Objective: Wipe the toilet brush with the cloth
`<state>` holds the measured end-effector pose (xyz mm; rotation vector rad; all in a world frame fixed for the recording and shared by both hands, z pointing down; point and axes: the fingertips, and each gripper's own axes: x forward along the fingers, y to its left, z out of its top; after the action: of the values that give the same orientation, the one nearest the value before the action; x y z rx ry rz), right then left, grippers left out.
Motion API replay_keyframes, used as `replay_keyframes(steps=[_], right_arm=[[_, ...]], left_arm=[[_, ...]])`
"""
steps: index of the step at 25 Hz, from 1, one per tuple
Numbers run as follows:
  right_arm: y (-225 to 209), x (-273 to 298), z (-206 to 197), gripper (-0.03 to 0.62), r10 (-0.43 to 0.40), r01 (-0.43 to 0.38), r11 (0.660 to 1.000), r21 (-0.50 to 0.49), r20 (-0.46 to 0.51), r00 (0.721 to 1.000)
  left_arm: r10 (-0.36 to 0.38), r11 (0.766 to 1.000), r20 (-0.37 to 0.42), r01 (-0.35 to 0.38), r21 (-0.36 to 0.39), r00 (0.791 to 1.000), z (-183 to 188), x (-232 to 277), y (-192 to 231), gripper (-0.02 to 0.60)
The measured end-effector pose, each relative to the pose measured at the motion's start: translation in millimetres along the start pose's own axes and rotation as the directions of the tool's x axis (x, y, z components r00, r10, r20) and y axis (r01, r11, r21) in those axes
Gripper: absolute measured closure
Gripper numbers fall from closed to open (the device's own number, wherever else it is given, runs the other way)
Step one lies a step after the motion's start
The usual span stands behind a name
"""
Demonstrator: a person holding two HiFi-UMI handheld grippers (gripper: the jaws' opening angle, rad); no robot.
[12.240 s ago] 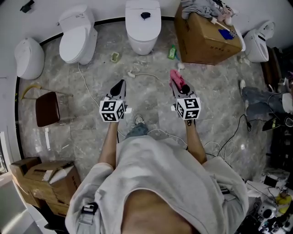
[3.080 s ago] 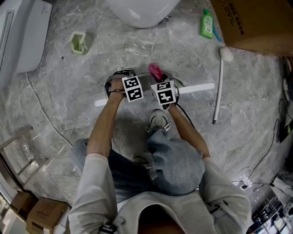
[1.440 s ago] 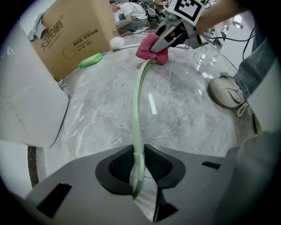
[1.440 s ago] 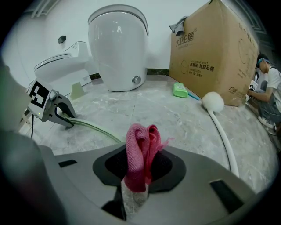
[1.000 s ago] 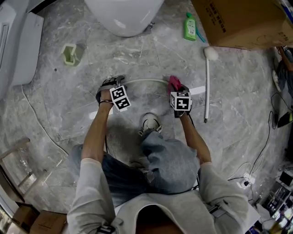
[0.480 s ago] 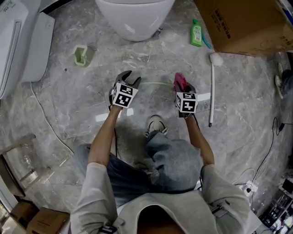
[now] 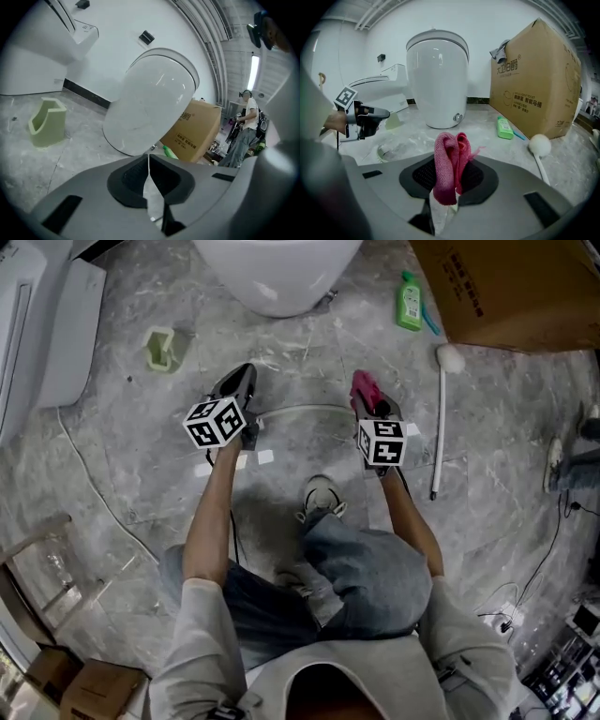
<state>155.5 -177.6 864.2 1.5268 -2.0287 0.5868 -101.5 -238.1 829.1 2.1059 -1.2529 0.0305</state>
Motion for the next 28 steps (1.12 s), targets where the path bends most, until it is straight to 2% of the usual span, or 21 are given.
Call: replay_keyframes(steps=[5,9,18,21,28], right_arm=[[3.6,-25.4,28.7,0.482,0.029,-0.029,1.000,-0.010,-0.024,0.999],[-3.5,-65.9,73.8,0.482,0.017,-0.017,1.000,0.018,-0.023,1.000],[-0.5,-178.4,169.8,0.482,0.012,-0.011,1.000,0.018,-0.058,0.998],[4.2,-213.0,197.0,0.482,0.012,-0.010,0.999,0.034,-0.067,0.998],[11.0,-292.8,255.9,0.481,0.015,-0.011,0.998,0.055,-0.060,0.998]], left_arm=[[0.022,0.999,-0.015,-0.022,0.039,1.000,23.0,-16.4,-17.8,0.563],[0.041,0.998,-0.026,-0.039,0.046,0.999,56.1,-45.5,-45.1,0.563],[0.083,0.996,-0.112,-0.078,0.050,0.990,134.9,-126.5,-126.6,0.563],[0.083,0.996,-0.120,-0.079,0.032,0.989,164.4,-151.9,-152.4,0.563],[0.096,0.995,-0.125,-0.091,0.048,0.987,223.1,-208.2,-219.1,0.563]])
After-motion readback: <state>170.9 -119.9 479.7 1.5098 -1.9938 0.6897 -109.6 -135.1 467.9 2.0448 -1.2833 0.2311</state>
